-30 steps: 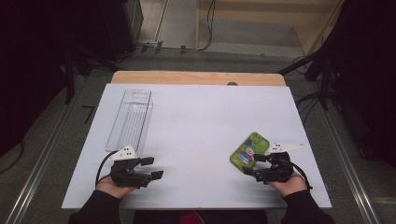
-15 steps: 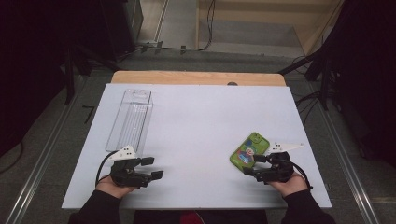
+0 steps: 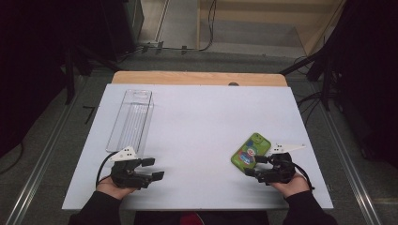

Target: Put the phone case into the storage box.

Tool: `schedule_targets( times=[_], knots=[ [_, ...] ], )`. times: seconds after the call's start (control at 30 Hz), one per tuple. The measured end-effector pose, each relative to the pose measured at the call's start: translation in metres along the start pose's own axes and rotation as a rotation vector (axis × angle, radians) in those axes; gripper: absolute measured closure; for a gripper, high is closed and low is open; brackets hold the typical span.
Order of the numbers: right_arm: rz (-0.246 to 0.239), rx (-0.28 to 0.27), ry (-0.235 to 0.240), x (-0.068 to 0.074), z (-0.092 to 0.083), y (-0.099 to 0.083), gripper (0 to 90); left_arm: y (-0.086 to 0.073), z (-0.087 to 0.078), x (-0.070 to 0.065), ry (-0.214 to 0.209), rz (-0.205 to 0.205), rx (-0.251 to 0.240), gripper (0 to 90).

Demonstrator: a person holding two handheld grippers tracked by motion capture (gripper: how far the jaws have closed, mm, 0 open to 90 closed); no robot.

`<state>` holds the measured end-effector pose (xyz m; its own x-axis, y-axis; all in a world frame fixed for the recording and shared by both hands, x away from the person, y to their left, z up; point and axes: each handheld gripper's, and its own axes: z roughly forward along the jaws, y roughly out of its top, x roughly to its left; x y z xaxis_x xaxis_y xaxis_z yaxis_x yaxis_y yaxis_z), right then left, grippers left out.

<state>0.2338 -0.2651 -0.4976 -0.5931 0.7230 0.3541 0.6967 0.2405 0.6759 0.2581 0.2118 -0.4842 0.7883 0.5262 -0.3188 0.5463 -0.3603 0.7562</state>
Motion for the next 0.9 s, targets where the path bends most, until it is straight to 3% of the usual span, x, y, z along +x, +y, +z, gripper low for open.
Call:
schedule_targets(
  times=[0.6,0.9],
  knots=[
    [-0.006,-0.001,0.004,-0.002,-0.003,0.001,19.5,0.001,-0.001,0.0,-0.002,0.001,-0.001,28.7],
    [0.02,-0.008,-0.017,-0.008,-0.012,0.002,19.3,0.001,0.0,0.0,-0.005,0.002,-0.002,28.7]
  ],
)
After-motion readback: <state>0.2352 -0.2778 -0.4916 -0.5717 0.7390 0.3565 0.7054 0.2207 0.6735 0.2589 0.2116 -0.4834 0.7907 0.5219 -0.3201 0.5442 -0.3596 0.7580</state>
